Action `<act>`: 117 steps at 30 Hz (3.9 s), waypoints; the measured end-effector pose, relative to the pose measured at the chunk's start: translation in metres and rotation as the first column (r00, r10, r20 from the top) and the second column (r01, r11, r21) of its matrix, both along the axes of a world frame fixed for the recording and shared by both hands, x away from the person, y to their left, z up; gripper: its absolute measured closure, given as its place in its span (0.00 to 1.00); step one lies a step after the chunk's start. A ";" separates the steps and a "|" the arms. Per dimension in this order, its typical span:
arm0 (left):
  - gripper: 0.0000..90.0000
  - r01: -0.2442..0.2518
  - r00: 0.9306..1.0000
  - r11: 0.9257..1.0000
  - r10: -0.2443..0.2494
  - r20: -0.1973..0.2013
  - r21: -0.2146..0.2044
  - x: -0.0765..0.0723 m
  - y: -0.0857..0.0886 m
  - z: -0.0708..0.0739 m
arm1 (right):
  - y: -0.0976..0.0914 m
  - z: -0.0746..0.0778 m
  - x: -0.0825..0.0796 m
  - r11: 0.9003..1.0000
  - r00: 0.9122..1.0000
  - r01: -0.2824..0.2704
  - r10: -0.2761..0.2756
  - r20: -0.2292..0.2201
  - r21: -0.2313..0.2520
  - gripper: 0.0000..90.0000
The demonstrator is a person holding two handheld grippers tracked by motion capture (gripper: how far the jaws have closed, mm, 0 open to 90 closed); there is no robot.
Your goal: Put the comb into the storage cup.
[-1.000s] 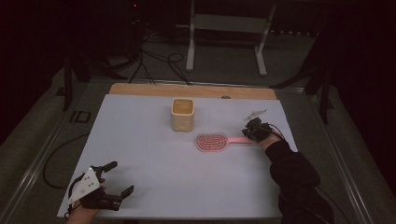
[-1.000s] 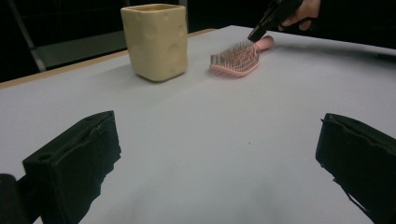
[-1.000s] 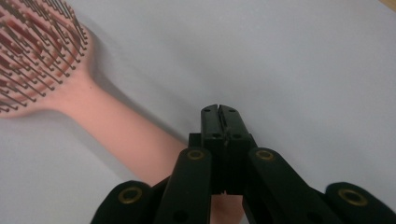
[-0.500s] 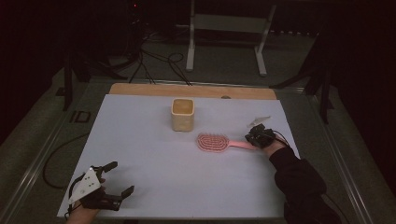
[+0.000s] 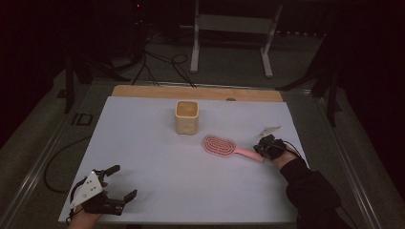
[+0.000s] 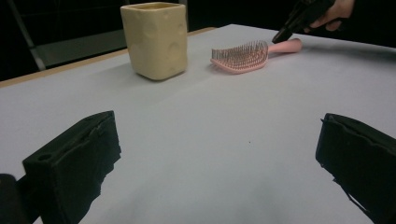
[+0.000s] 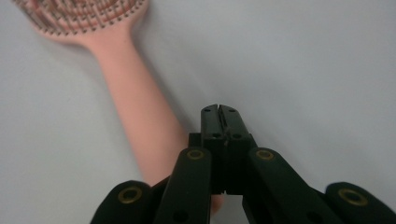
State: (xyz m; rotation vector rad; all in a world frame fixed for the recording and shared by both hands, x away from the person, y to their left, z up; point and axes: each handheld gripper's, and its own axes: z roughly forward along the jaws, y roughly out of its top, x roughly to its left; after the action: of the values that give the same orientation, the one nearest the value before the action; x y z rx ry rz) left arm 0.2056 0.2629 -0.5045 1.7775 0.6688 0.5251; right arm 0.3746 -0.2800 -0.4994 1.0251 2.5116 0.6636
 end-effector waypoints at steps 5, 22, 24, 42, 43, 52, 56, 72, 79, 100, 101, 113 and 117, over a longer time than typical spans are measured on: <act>0.00 -0.001 1.000 1.000 0.001 -0.001 0.001 0.000 0.000 0.000 | -0.003 0.000 -0.010 1.000 1.000 -0.004 0.004 -0.010 -0.001 1.00; 0.00 -0.001 1.000 1.000 0.001 0.000 -0.002 0.000 0.000 0.000 | -0.005 -0.001 -0.042 1.000 1.000 -0.002 0.003 -0.027 0.025 1.00; 0.00 -0.001 1.000 1.000 0.001 0.000 0.000 0.000 0.000 0.000 | -0.005 -0.001 -0.045 1.000 1.000 -0.004 0.005 -0.028 0.026 1.00; 0.00 0.002 1.000 1.000 -0.002 0.002 0.002 -0.001 0.000 0.000 | 0.011 0.002 -0.070 0.997 0.997 -0.059 0.061 -0.046 0.043 1.00; 0.00 0.001 1.000 1.000 -0.001 0.000 0.002 -0.001 0.000 0.000 | 0.011 0.001 -0.071 0.997 0.997 -0.062 0.064 -0.041 0.044 1.00; 0.00 0.002 1.000 1.000 -0.002 0.002 0.004 -0.001 -0.001 0.000 | 0.016 0.001 -0.078 0.994 0.995 -0.090 0.093 -0.046 0.059 1.00; 0.00 0.003 1.000 1.000 -0.003 0.004 0.005 -0.001 -0.001 0.001 | 0.019 0.001 -0.082 0.993 0.994 -0.097 0.101 -0.050 0.068 1.00; 0.00 0.006 1.000 1.000 -0.006 0.001 0.003 -0.001 -0.001 0.001 | 0.017 0.007 -0.083 0.994 0.996 -0.082 0.085 -0.039 0.070 1.00; 0.00 0.005 1.000 1.000 -0.005 -0.004 0.000 -0.001 -0.001 0.000 | 0.012 0.027 -0.083 0.996 0.999 -0.044 0.045 -0.001 0.080 1.00; 0.00 0.005 1.000 1.000 -0.005 -0.004 -0.004 -0.001 0.000 0.001 | 0.043 0.058 -0.071 0.987 0.999 0.045 -0.042 -0.025 0.153 0.20; 0.00 0.005 1.000 1.000 -0.005 -0.004 -0.004 -0.001 0.000 0.001 | 0.043 0.058 -0.071 0.987 0.999 0.045 -0.042 -0.025 0.153 0.20; 0.00 0.006 1.000 1.000 -0.006 -0.005 -0.007 -0.001 0.000 0.001 | 0.067 0.047 -0.055 0.988 0.992 0.074 -0.059 -0.110 0.139 0.12; 0.00 0.006 1.000 1.000 -0.006 -0.005 -0.008 -0.001 0.000 0.001 | 0.069 0.040 -0.043 0.989 0.974 0.090 -0.064 -0.216 0.117 0.16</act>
State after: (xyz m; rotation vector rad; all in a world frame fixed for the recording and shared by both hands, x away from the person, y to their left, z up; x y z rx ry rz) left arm 0.2047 0.2633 -0.5039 1.7737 0.6681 0.5129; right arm 0.3312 -0.2111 -0.4597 1.2946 2.6203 0.7337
